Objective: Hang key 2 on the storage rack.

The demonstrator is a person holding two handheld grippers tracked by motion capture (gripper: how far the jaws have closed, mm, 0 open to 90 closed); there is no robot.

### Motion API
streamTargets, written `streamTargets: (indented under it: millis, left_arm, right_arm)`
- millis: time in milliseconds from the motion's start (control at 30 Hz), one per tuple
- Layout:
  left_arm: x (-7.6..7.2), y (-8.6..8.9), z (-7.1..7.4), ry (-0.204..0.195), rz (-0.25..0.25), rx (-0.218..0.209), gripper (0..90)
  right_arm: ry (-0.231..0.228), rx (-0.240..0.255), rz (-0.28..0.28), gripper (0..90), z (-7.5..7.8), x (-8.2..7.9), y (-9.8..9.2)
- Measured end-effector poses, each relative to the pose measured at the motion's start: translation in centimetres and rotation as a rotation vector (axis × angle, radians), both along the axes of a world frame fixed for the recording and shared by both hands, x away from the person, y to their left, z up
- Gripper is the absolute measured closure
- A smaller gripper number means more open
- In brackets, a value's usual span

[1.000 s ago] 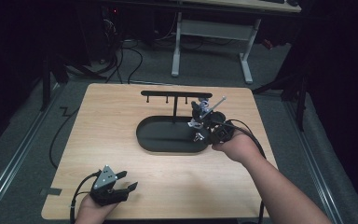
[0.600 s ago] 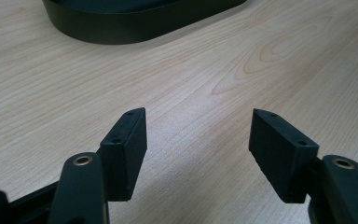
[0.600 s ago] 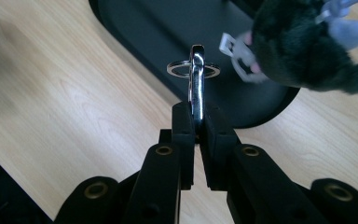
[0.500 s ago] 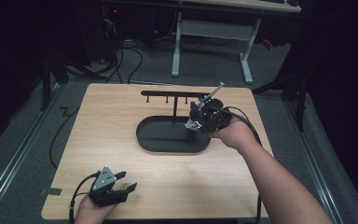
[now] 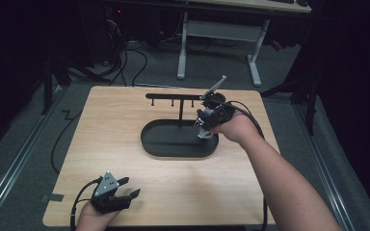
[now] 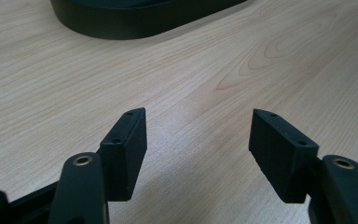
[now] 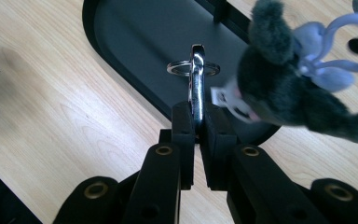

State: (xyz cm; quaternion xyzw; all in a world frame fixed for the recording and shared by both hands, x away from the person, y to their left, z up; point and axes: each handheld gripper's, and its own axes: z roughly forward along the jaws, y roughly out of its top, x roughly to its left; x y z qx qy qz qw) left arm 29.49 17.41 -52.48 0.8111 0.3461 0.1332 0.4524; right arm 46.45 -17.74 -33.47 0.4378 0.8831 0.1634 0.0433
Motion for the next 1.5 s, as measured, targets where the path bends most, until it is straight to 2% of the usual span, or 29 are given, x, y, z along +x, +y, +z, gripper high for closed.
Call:
streamTargets:
  millis: [100,400,533,600,767,933,1000,1167,1267,1333,1500]
  left_arm:
    - [0.0,0.0,0.0,0.000,0.002,-0.001,37.6]
    - [0.0,0.1,0.0,-0.002,0.001,0.000,37.5]
    - [0.0,0.1,0.0,-0.001,0.000,-0.001,37.5]
    - [0.0,0.1,0.0,0.001,0.000,-0.001,37.5]
    - [0.0,0.1,0.0,-0.002,-0.001,0.000,37.5]
    - [0.0,0.2,0.0,0.000,-0.002,0.000,37.5]
    - [0.0,0.2,0.0,-0.001,-0.001,-0.001,37.5]
    - [0.1,0.2,0.0,0.001,0.000,0.000,37.5]
    - [0.1,0.2,0.0,0.004,0.000,0.000,37.5]
    - [0.1,0.2,0.0,0.005,-0.002,0.004,37.5]
    - [0.0,0.0,-0.1,0.006,-0.007,0.006,37.4]
  right_arm:
    - [0.009,0.005,-0.002,85.3,0.5,0.5,0.1]
    - [-0.006,-0.011,-0.028,85.3,1.7,1.6,0.7]
    - [-0.019,-0.014,-0.021,85.3,2.0,2.0,1.0]
    - [-0.023,-0.012,-0.042,85.3,2.3,2.2,1.3]
    - [-0.042,-0.008,-0.045,85.3,2.6,2.9,1.6]
    - [-0.058,-0.037,-0.051,85.3,2.5,3.5,2.1]
    - [-0.062,-0.026,-0.066,85.3,2.4,3.7,2.2]
    - [-0.081,-0.044,-0.091,85.3,1.9,4.1,1.8]
    - [-0.073,-0.059,-0.095,85.3,1.5,4.2,1.5]
    - [-0.057,-0.051,-0.112,85.3,1.1,4.0,1.3]
    - [-0.049,-0.041,-0.105,85.1,0.0,3.9,1.1]
